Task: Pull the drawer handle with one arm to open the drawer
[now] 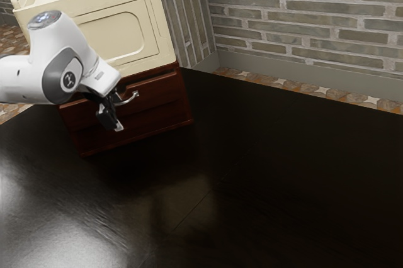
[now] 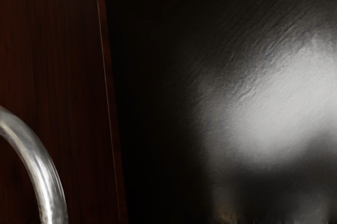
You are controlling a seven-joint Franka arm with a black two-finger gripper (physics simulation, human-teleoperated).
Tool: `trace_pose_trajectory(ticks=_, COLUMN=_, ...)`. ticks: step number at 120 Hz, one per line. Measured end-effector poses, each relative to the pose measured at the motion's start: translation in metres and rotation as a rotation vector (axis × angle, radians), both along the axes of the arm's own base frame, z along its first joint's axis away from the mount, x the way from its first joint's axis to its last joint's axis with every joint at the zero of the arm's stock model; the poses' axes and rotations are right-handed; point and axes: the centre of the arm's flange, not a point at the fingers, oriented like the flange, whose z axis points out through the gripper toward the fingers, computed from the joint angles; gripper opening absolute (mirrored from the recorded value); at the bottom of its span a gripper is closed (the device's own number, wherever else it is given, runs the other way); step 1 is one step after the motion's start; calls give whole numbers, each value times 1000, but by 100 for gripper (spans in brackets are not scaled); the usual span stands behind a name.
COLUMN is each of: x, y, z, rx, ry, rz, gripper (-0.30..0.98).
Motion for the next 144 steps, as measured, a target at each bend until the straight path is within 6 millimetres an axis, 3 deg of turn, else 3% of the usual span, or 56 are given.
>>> trace_pose_trajectory(ticks=52, x=16, y=0, z=-9, rx=-1, ry=-10, rz=-8, gripper=68)
trace_pose_trajectory(ticks=70, x=16, y=-1, z=-7, rx=1, ry=-13, rz=-8, gripper=55)
trace_pose_trajectory(ticks=103, x=15, y=-7, z=0, rx=15, ry=-16, rz=1, gripper=12)
trace_pose_trajectory(ticks=144, x=9, y=-21, z=8, rx=11, ry=-18, rz=19, gripper=-1)
